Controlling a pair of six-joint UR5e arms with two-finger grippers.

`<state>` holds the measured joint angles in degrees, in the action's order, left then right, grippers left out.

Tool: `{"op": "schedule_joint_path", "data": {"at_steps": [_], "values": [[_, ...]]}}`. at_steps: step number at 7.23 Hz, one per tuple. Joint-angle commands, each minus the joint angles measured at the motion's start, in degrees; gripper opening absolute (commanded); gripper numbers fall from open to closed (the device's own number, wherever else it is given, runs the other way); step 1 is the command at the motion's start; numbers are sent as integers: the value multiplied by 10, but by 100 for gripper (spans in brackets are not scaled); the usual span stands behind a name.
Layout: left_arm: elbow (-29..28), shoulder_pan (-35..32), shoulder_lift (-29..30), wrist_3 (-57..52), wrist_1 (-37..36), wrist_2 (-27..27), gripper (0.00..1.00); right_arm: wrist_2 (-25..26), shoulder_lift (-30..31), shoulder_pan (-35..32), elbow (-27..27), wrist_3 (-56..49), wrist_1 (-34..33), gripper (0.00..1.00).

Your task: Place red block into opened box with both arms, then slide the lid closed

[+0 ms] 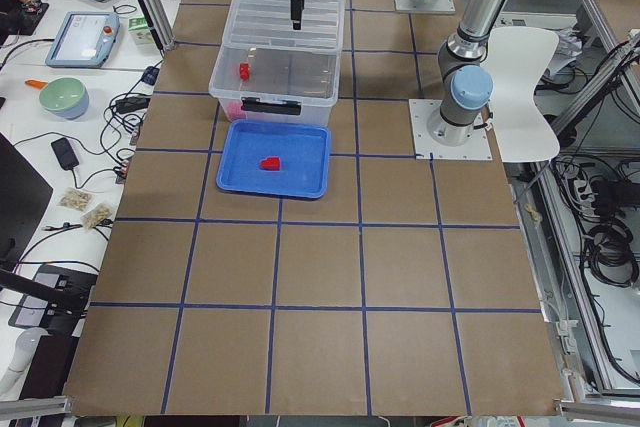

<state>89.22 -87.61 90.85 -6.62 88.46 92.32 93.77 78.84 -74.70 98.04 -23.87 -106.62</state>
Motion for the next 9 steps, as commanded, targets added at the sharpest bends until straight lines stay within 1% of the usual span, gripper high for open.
{"op": "schedule_joint_path", "data": {"at_steps": [1,3,5,6,7,8,9], "values": [[3,96,4,-99,3,-4,100,15,0,15,-4,-25,-1,100],[10,166,26,-169,-2,-5,100,18,0,24,-7,-33,-2,100],[10,207,64,-193,-10,-5,100,24,0,24,-12,-39,0,100],[12,224,88,-220,-29,-5,100,20,4,22,-12,-38,2,100],[25,235,114,-226,-62,-13,100,13,13,20,-23,-30,2,100],[48,242,142,-252,-137,-33,100,12,18,18,-42,-29,18,100],[66,258,168,-281,-188,-34,100,11,20,17,-67,-29,60,100]]}}
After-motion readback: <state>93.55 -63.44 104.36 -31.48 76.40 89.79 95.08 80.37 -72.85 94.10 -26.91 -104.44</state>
